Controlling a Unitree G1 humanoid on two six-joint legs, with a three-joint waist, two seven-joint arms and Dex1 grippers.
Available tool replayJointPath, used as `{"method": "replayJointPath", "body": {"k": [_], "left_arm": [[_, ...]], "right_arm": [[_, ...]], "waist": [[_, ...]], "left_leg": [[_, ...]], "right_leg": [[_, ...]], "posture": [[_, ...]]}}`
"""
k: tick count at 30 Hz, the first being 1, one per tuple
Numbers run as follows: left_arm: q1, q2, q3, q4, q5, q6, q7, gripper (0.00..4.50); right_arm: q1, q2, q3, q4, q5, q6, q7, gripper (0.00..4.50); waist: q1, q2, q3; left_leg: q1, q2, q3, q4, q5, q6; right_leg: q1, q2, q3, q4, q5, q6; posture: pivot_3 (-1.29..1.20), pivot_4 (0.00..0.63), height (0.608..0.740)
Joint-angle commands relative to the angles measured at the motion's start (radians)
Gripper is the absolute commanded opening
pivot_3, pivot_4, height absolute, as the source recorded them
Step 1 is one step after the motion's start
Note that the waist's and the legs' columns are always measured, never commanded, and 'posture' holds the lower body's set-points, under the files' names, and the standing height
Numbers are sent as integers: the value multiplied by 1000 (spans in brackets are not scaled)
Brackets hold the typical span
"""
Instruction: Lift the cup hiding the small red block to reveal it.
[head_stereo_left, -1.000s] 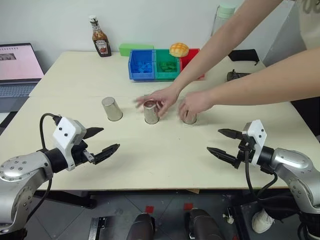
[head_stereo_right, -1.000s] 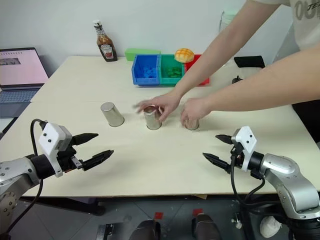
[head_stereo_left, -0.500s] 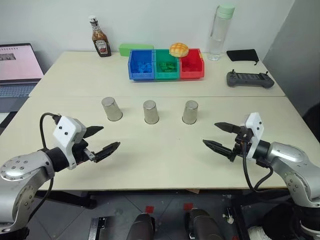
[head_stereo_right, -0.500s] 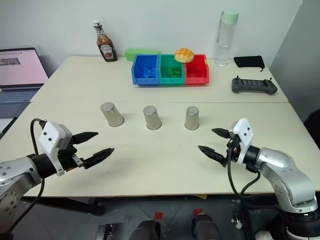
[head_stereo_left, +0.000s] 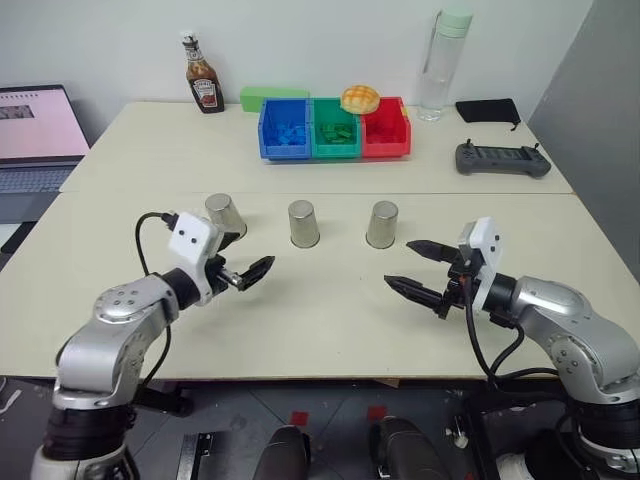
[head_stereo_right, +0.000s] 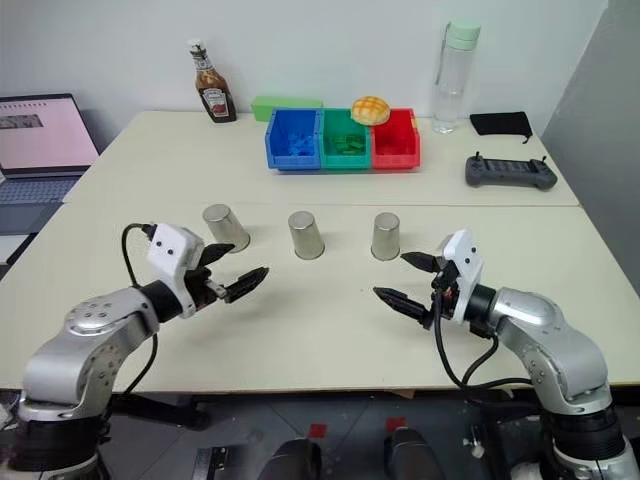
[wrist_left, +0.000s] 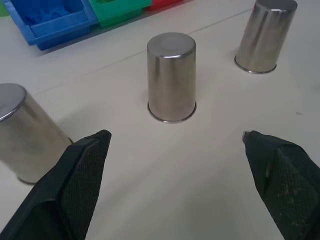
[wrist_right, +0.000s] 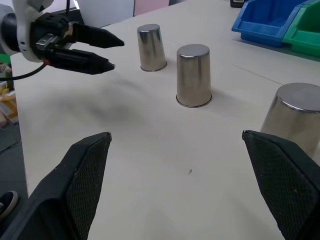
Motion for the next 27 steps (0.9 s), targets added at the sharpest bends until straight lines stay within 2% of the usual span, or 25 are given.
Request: {"method": "replayJointPath", "body": {"k": [1,8,13,27], "left_arm": [[-97,-36,-71,90,63,-59,5,4500],[-283,-130,-154,333,169,-102,52,4500],[-385,-197,-167,461,185,-123,40,4500],[-544,-270,-178,752,240,-204,14,4500]], "right_arm": [[-36,1,21,-87,26,28,-13,4462],[-62,9,15,-107,63,88,-42,4462],[-68,3,17,-115,69,98,-46,4462],[-64,2,24,-128,64,88,-45,4462]], "waist": [[0,0,0],[0,0,0],[0,0,0],[-2,0,0]], "left_leg": [[0,0,0,0,0,0],[0,0,0,1,0,0],[-1,-1,0,1,0,0],[-1,-1,0,1,0,0]], "right_leg": [[0,0,0,0,0,0],[0,0,-1,0,0,0],[0,0,-2,0,0,1],[0,0,-2,0,0,1]], "posture": [[0,150,740],[0,150,740],[0,150,740],[0,150,740]]}}
